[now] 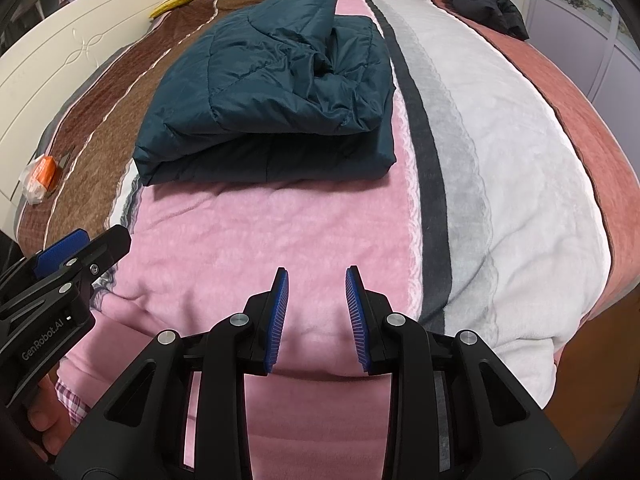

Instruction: Fold large clothes

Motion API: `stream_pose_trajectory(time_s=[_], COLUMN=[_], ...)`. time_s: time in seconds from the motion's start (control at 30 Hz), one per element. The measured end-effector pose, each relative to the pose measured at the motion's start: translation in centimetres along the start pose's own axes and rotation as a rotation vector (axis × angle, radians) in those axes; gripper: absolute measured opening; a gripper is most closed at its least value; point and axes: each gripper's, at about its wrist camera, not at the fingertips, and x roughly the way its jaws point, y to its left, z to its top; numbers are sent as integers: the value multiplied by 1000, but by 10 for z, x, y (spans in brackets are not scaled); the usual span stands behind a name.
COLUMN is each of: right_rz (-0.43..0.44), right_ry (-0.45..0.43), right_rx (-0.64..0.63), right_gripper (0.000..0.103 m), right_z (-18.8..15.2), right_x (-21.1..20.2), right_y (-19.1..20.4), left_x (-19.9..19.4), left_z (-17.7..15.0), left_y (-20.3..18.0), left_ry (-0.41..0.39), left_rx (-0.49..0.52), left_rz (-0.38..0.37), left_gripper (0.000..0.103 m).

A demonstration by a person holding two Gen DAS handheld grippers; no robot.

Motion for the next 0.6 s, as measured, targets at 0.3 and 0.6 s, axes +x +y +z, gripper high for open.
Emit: stream_pose_trajectory(time_s=[0.3, 0.6], right_rz=[0, 0], right_ry=[1, 1], right_rx=[0, 0], right_gripper=[30, 30], right_z=[-2, -1], right_x=[0, 0], right_y=[0, 0], left_x=[0, 0], left_z=[0, -1], left_y=[1, 0], left_ry=[-2, -3], left_rx=[0, 1], left_rz=[0, -1], left_gripper=[60, 61])
